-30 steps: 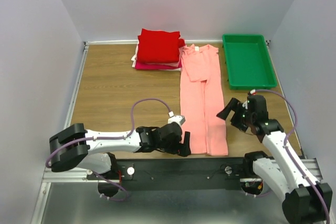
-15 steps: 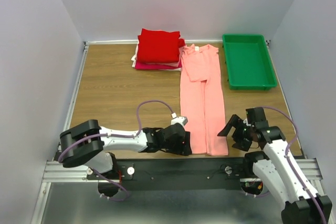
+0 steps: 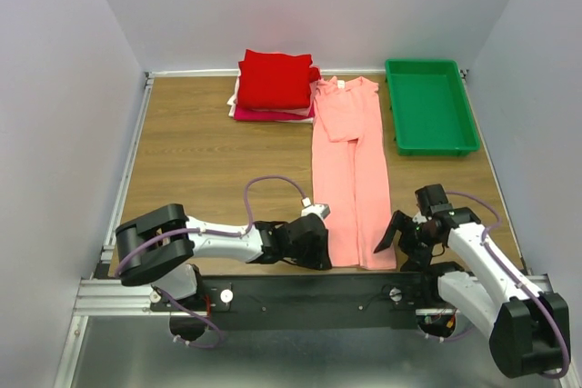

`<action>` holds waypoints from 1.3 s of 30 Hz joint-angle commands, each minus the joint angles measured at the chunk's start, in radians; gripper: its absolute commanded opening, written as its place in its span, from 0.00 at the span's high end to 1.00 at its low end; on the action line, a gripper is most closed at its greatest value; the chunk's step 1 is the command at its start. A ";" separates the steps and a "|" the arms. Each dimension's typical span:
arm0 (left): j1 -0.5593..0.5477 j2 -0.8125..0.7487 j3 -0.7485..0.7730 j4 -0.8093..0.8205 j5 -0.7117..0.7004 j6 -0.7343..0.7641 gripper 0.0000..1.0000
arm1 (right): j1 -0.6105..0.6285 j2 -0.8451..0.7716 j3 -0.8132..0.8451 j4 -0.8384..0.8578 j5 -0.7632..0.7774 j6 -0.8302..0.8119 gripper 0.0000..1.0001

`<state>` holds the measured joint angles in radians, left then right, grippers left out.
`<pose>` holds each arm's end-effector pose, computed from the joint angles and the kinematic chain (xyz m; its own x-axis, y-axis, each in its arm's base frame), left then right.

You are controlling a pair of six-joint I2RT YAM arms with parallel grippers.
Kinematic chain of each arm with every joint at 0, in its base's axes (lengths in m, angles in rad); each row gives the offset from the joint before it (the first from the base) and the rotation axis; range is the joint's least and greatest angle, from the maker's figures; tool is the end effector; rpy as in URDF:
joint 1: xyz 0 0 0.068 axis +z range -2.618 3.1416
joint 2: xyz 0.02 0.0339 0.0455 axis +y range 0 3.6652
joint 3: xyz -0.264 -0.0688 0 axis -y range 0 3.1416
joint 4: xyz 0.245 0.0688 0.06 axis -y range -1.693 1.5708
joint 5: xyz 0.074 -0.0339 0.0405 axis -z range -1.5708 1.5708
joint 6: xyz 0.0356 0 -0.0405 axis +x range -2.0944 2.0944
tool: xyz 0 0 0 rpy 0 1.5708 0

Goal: Fold and stack the t-shirts
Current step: Fold the tshirt

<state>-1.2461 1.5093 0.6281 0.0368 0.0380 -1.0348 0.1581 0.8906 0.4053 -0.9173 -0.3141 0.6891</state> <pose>0.0876 -0.2646 0.1442 -0.9430 0.1083 -0.3148 0.2827 0.7597 -0.5855 0.1135 0.0292 0.1512 -0.8791 0.4722 0.0645 0.4641 0.8173 0.3415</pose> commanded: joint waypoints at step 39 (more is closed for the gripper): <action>0.083 0.035 0.288 -0.219 -0.230 0.168 1.00 | 0.018 0.013 0.233 0.310 0.000 -0.043 1.00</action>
<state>-1.2007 1.5265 0.8803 -0.1356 -0.1238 -0.9199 0.1703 0.9031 0.5735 -0.7273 -0.3309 0.6308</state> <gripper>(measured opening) 0.012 0.012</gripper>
